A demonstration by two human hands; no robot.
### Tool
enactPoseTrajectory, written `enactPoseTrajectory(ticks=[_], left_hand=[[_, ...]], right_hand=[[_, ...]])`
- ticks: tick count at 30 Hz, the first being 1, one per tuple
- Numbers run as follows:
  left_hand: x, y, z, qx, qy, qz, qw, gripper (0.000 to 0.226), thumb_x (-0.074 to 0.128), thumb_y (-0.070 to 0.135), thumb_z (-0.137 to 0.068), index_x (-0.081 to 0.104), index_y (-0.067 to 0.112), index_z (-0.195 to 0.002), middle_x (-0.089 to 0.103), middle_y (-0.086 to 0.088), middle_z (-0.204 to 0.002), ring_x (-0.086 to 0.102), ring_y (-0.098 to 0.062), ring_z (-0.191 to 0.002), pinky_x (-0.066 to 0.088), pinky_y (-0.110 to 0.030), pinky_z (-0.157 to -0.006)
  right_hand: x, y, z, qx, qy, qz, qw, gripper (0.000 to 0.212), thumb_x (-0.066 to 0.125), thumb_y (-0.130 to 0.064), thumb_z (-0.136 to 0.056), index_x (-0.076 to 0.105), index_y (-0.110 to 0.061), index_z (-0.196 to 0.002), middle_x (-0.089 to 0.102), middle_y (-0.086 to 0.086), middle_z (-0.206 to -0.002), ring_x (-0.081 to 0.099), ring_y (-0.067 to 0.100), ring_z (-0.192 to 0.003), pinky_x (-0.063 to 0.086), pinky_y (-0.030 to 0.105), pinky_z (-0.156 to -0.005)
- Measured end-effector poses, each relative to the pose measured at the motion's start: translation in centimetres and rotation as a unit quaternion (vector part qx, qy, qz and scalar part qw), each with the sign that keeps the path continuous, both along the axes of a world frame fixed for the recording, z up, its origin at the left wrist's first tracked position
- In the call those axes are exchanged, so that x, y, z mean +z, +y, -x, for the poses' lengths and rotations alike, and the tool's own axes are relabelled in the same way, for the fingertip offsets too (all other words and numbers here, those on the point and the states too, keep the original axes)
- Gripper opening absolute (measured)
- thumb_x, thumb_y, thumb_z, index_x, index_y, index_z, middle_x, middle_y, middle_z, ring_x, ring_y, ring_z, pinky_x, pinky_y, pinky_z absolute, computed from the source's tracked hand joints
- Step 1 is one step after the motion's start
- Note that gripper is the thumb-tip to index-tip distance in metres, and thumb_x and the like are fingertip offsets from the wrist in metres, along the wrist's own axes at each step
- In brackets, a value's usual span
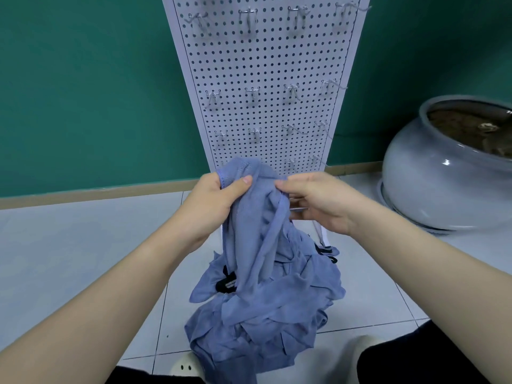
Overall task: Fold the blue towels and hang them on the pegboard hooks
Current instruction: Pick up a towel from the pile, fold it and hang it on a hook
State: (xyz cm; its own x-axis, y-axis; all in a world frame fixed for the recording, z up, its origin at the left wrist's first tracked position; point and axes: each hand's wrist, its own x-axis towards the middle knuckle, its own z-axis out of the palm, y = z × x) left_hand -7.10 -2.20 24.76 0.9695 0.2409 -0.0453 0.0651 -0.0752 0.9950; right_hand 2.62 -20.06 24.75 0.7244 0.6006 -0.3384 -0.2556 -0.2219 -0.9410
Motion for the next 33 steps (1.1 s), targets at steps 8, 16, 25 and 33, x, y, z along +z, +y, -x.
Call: enactPoseTrajectory(ticks=[8, 16, 25, 33], left_hand=[[0.3, 4.3, 0.0, 0.119, 0.008, 0.002, 0.993, 0.014, 0.062, 0.015, -0.102, 0.075, 0.015, -0.108, 0.079, -0.001, -0.106, 0.074, -0.013, -0.106, 0.055, -0.029, -0.090], [0.8, 7.3, 0.6, 0.185, 0.046, 0.023, 0.981, 0.011, 0.071, 0.021, -0.096, 0.076, 0.013, -0.103, 0.080, 0.000, -0.099, 0.074, -0.015, -0.093, 0.055, -0.030, -0.082], [0.5, 6.9, 0.2, 0.108, 0.049, 0.153, 0.981, 0.046, 0.048, 0.041, -0.108, 0.065, 0.004, -0.130, 0.073, -0.007, -0.127, 0.068, -0.017, -0.121, 0.045, -0.037, -0.109], [0.3, 6.9, -0.1, 0.150, 0.023, 0.134, 0.979, 0.032, 0.051, 0.026, -0.108, 0.067, 0.004, -0.125, 0.072, -0.008, -0.127, 0.069, -0.015, -0.116, 0.047, -0.036, -0.110]], right_hand=[[1.1, -1.8, -3.1, -0.123, 0.015, -0.098, 0.987, 0.018, 0.051, -0.023, -0.109, 0.063, -0.017, -0.096, 0.076, 0.005, -0.093, 0.073, 0.019, -0.080, 0.059, 0.035, -0.073], [1.5, -3.1, -5.3, -0.203, -0.029, -0.164, 0.965, 0.022, 0.043, -0.022, -0.111, 0.060, -0.016, -0.099, 0.078, 0.002, -0.089, 0.076, 0.018, -0.078, 0.061, 0.035, -0.074], [-0.2, -3.0, -6.7, -0.132, -0.090, -0.153, 0.975, 0.019, 0.057, -0.014, -0.105, 0.068, -0.012, -0.120, 0.075, 0.003, -0.108, 0.071, 0.017, -0.096, 0.056, 0.028, -0.078], [-0.4, -2.2, -6.6, -0.123, -0.185, -0.040, 0.974, 0.026, 0.044, -0.017, -0.110, 0.068, -0.020, -0.120, 0.075, 0.000, -0.115, 0.069, 0.009, -0.099, 0.051, 0.024, -0.078]])
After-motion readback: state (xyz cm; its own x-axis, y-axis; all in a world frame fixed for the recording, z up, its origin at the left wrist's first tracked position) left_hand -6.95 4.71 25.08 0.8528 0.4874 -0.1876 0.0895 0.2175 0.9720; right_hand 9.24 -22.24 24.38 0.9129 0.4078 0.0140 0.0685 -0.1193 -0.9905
